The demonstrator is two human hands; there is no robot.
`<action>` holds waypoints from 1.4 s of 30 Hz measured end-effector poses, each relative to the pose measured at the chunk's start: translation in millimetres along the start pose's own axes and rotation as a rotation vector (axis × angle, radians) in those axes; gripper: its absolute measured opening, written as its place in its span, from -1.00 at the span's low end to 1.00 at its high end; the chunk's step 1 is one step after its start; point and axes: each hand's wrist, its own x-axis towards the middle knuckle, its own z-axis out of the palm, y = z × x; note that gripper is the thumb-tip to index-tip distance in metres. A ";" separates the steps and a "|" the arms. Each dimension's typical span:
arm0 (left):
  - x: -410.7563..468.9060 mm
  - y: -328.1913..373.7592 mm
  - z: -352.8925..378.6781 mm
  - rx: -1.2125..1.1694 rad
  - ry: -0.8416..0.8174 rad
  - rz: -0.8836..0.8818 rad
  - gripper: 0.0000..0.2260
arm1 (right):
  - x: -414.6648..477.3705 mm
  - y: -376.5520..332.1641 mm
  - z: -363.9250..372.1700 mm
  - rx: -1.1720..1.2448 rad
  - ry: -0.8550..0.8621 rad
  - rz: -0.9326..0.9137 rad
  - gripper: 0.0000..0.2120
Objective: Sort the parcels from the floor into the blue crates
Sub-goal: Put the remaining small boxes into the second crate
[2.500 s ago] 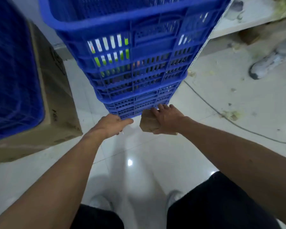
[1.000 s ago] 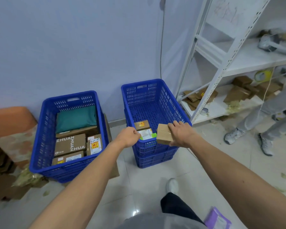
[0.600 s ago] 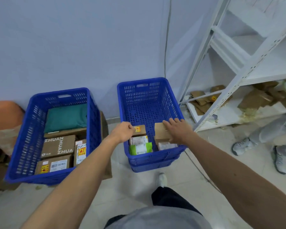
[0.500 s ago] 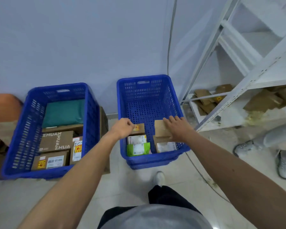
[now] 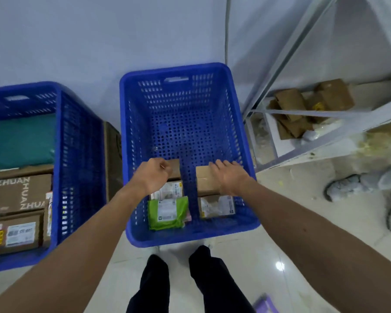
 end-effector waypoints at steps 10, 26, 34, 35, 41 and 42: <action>91.8 -46.4 60.5 -0.028 -0.027 0.002 -0.79 | 94.1 5.0 80.3 0.021 -0.052 -0.047 -0.23; 46.7 -26.8 31.4 -0.030 0.025 -0.089 -0.79 | 49.2 -2.4 39.4 0.111 -0.235 0.069 -0.43; -25.0 11.7 -11.0 -0.099 0.098 -0.108 -0.79 | -27.6 -8.4 -40.6 0.161 -0.143 0.105 -0.65; -34.3 16.1 -15.3 -0.101 0.104 -0.104 -0.79 | -38.2 -10.5 -49.6 0.180 -0.134 0.112 -0.64; -92.5 27.5 -14.0 -0.183 0.078 -0.086 -0.77 | -100.6 -35.6 -70.9 0.241 -0.115 0.203 -0.66; -101.3 26.2 -10.8 -0.186 0.066 -0.075 -0.78 | -109.2 -42.7 -71.9 0.256 -0.113 0.211 -0.69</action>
